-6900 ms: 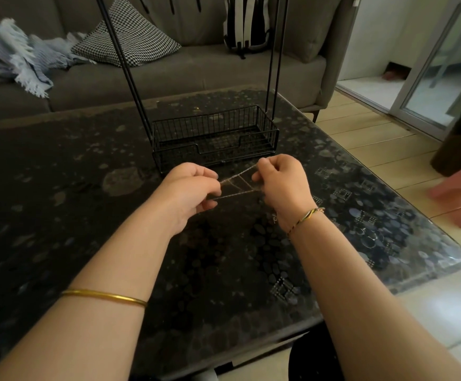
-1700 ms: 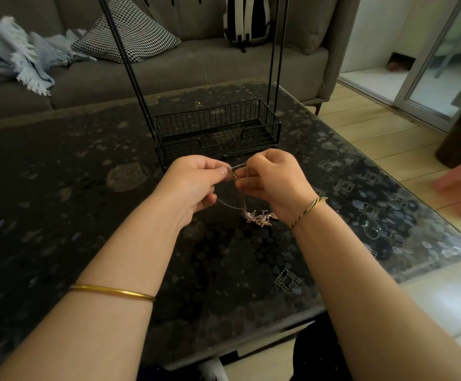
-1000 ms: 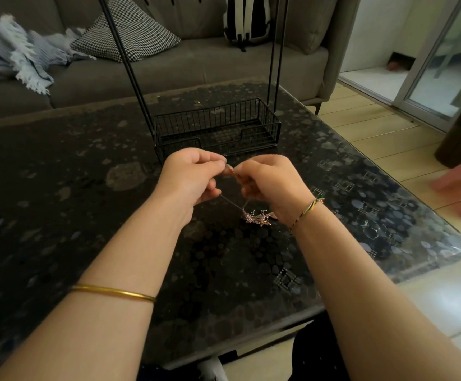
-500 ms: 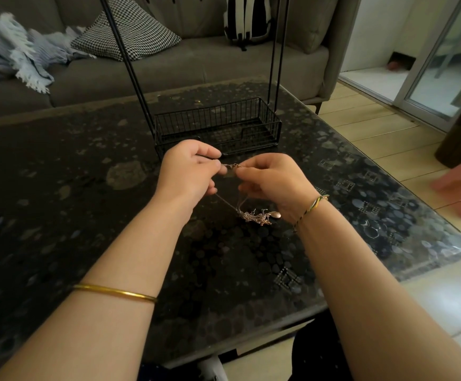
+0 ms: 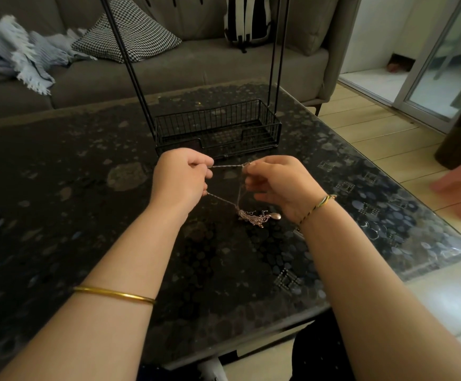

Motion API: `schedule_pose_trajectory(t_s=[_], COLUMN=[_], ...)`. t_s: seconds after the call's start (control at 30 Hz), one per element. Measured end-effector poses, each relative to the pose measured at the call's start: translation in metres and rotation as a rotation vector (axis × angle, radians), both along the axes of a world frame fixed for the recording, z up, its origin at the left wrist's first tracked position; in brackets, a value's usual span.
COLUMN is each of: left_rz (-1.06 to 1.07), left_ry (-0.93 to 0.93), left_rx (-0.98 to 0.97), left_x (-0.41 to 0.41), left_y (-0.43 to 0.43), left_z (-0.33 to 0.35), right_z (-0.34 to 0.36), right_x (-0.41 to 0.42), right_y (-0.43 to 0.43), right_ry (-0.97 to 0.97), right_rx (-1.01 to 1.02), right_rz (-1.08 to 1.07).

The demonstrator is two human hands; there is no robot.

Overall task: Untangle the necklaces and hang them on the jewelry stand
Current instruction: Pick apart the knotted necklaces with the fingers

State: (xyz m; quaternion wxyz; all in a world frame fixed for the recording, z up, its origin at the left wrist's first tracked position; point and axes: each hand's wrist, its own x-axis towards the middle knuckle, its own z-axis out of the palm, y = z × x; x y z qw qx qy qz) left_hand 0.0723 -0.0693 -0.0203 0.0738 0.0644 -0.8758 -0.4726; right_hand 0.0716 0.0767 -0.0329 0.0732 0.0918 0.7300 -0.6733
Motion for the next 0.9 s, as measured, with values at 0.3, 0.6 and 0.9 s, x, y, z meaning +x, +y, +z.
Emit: schedule_pose_trajectory(t_s=[0.3, 0.6, 0.9], left_rz=[0.034, 0.199, 0.291], left_ry=[-0.037, -0.315, -0.579], left_rx=[-0.337, 0.278, 1.022], left_x=[-0.003, -0.005, -0.004], left_y=[-0.002, -0.003, -0.019], left_z=[-0.002, 0.010, 0.007], right_z=[-0.001, -0.002, 0.001], right_x=[0.000, 0.000, 0.000], right_y=[0.003, 0.007, 0.019], right_ry=[-0.018, -0.057, -0.273], right_rx=[-0.068, -0.216, -0.567], right_rz=[-0.051, -0.075, -0.223])
